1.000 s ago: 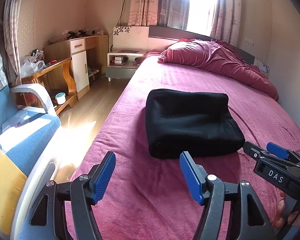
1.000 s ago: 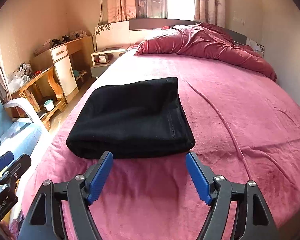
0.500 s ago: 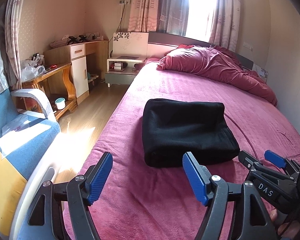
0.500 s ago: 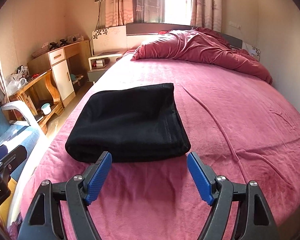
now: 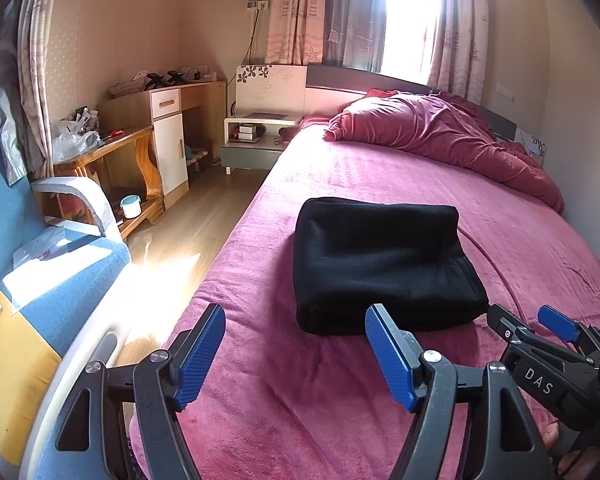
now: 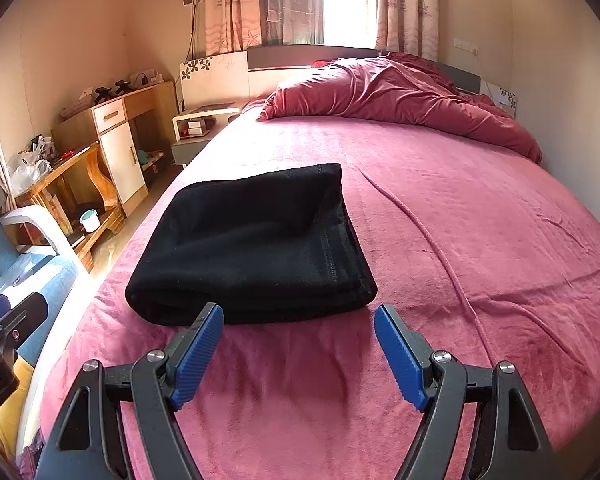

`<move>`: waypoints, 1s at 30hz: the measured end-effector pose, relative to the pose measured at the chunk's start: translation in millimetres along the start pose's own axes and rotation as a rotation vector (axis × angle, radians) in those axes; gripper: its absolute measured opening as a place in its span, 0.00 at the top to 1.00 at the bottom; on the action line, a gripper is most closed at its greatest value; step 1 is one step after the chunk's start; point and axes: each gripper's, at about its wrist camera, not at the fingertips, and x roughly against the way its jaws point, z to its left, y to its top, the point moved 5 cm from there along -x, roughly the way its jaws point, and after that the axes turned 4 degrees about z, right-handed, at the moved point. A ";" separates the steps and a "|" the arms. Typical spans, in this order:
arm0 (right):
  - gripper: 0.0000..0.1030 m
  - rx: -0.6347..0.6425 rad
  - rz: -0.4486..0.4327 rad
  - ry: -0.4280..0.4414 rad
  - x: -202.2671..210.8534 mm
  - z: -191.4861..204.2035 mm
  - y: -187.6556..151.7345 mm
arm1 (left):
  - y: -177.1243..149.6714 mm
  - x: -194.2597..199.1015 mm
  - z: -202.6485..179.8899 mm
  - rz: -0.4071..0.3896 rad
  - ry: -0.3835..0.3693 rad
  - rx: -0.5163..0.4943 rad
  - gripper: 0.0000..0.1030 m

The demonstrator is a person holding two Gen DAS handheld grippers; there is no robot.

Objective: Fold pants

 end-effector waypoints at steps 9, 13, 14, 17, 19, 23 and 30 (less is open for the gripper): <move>0.23 0.010 0.011 0.006 -1.8 0.1 -0.6 | 1.2 -1.5 2.2 0.005 0.002 0.006 0.28; 0.23 0.011 0.013 0.005 -2.1 0.1 -1.2 | 0.5 -1.2 2.3 0.004 0.002 0.007 0.28; 0.23 0.011 0.015 0.006 -1.9 0.5 -1.2 | 0.7 -1.1 2.6 0.003 0.002 0.007 0.28; 0.23 0.016 0.017 0.004 -2.6 0.4 -1.9 | -0.1 0.2 2.6 0.002 0.004 0.011 0.28; 0.23 0.015 0.018 0.006 -2.6 0.6 -2.1 | 0.0 0.1 2.5 0.001 0.005 0.009 0.28; 0.23 0.020 0.019 0.005 -2.9 0.3 -2.8 | -0.7 1.0 2.1 -0.001 0.006 0.010 0.28; 0.23 0.028 0.018 0.003 -4.1 -0.4 -3.7 | -2.0 2.2 1.7 -0.003 0.012 0.012 0.28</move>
